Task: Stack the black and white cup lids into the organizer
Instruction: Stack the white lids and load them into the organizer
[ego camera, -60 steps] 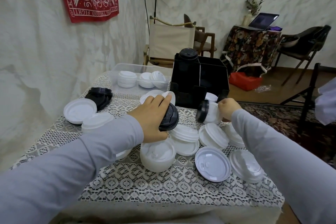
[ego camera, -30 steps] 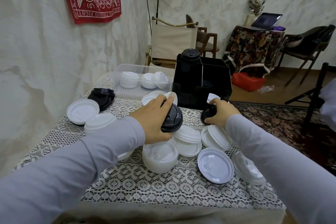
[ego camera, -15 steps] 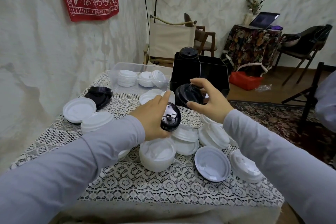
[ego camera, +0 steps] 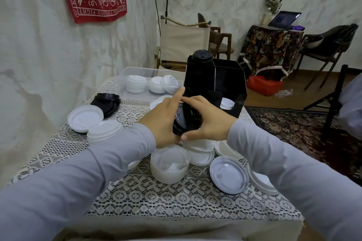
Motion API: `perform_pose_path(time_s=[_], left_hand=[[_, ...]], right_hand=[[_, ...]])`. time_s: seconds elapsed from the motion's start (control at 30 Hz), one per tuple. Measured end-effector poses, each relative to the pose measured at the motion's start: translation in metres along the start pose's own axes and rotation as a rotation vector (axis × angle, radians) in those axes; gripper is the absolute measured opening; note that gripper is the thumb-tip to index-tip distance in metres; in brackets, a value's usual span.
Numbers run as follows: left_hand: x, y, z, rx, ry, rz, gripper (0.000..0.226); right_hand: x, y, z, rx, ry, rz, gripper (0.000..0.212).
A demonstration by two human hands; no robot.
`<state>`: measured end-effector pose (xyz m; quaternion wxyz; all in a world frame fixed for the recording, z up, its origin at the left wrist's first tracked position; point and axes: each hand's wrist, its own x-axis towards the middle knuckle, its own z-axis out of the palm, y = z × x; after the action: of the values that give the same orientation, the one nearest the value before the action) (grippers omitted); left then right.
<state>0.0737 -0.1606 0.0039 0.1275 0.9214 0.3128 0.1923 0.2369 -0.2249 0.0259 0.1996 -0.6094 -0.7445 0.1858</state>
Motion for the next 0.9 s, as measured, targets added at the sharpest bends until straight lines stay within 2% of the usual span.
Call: perform_pose_path(time_s=[0.13, 0.27, 0.43, 0.63, 0.9], left_hand=[[0.000, -0.007, 0.004, -0.003, 0.000, 0.024, 0.125], [-0.001, -0.006, 0.006, -0.037, 0.004, 0.034, 0.121], [-0.003, -0.002, 0.005, -0.056, 0.052, 0.063, 0.114], [-0.005, 0.002, 0.005, -0.039, 0.072, 0.117, 0.110], [-0.004, -0.003, 0.006, 0.019, 0.080, 0.118, 0.116]], right_hand=[[-0.004, 0.003, -0.001, 0.034, -0.014, -0.079, 0.093], [-0.003, 0.004, 0.000, 0.029, 0.053, -0.054, 0.087], [-0.003, 0.001, 0.002, -0.160, 0.139, 0.108, 0.095], [0.000, -0.007, 0.007, -0.362, 0.173, 0.153, 0.097], [0.000, -0.006, 0.008, -0.248, 0.085, 0.205, 0.110]])
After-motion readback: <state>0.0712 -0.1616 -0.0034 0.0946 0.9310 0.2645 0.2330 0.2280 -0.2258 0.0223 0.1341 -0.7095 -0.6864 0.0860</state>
